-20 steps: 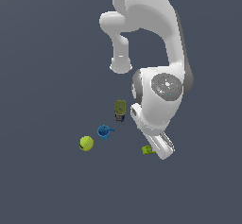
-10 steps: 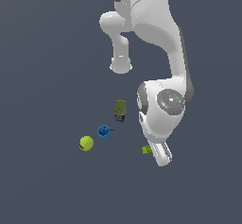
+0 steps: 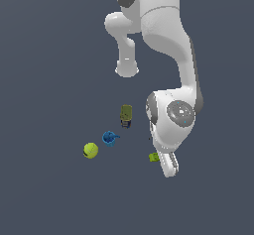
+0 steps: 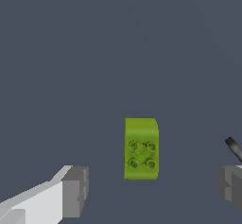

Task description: Pick up a designated object from a clutter of objects.

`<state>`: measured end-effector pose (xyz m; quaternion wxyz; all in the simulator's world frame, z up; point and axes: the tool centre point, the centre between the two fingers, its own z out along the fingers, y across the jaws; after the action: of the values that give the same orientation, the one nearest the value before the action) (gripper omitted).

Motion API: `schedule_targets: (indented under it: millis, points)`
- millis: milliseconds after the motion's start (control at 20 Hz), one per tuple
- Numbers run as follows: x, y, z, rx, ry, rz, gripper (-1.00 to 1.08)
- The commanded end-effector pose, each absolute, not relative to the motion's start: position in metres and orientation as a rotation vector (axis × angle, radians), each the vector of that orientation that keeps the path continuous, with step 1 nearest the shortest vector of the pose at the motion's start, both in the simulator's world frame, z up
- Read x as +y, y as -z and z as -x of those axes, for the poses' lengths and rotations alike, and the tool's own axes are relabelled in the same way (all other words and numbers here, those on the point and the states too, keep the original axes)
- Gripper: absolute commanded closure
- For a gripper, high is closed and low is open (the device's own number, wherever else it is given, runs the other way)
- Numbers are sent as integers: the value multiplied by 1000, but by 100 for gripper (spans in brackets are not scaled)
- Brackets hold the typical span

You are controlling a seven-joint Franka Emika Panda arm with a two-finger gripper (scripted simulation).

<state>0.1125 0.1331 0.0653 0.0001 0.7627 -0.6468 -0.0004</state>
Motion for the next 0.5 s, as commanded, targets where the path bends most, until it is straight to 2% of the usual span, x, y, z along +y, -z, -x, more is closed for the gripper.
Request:
schedule_targets:
  millis: [0,450]
  points:
    - [134,-63,-113,-2047,0,-2383,-92]
    - [134,-50,-112,-2045,1,-2384,-92]
